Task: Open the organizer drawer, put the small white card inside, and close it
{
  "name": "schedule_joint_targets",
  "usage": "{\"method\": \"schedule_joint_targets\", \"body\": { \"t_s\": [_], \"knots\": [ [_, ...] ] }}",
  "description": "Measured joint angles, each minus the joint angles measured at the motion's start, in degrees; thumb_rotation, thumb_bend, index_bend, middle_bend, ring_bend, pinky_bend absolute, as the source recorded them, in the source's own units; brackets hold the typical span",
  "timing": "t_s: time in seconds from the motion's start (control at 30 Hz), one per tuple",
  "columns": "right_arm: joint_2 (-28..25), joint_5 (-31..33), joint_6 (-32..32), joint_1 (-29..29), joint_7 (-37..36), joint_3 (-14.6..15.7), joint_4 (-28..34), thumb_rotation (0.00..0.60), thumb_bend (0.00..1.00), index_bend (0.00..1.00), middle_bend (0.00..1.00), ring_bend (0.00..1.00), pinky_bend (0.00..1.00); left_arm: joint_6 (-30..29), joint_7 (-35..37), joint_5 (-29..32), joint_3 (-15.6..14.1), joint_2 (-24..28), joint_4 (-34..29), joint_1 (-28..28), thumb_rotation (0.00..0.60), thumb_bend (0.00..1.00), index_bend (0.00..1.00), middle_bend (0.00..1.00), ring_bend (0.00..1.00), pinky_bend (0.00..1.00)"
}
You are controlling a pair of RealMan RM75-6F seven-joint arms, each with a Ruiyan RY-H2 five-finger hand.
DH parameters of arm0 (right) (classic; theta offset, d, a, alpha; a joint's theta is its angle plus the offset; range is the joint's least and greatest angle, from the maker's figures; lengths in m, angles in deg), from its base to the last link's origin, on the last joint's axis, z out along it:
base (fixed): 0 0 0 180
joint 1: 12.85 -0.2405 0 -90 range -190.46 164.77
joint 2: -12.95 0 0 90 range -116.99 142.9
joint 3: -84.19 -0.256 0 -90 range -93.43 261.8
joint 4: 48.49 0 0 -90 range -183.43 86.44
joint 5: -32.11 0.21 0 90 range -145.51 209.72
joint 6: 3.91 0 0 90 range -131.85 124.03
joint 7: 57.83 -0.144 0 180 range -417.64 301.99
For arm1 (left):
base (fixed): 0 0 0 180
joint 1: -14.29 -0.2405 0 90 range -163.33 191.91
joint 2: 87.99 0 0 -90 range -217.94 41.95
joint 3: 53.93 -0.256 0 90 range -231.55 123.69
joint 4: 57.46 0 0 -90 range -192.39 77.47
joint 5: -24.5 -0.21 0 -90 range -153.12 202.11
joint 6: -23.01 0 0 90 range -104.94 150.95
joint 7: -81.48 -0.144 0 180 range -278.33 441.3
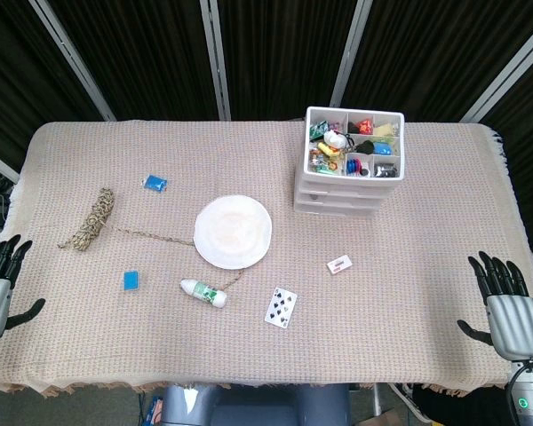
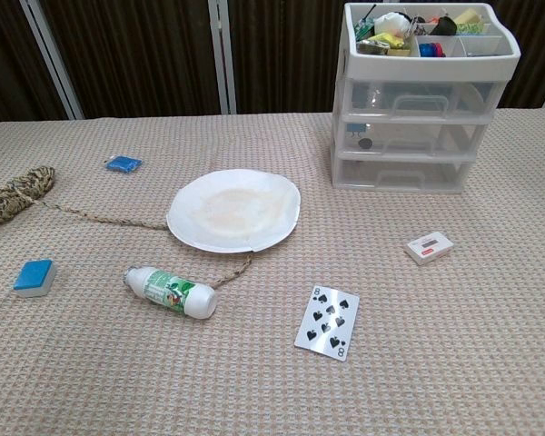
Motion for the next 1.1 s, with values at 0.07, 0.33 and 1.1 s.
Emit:
{"method": "schedule_joint_targets", "body": {
  "t_s": [0.07,0.33,1.1],
  "knots": [
    [0.0,0.0,0.0,0.0,0.0,0.0,0.0,0.600,0.03,0.01,0.00,0.00,0.00,0.0,0.0,0.0,0.0,0.0,0.0,0.0,0.600,0.25,0.01,0.00,0.00,0.00],
    [-0.1,0.1,0.1,0.0,0.0,0.0,0.1,0.600,0.03,0.01,0.00,0.00,0.00,0.0,-0.1,0.0,0.0,0.0,0.0,0.0,0.600,0.25,0.01,0.00,0.00,0.00],
    [0.0,0.6,0.1,-0.2,-1.4,-0.5,0.7,0.600,0.03,0.05,0.18,0.14,0.07,-0.1,0.1,-0.1,0.2,-0.4,0.4,0.2,0.600,0.25,0.01,0.00,0.00,0.00]
  ]
}}
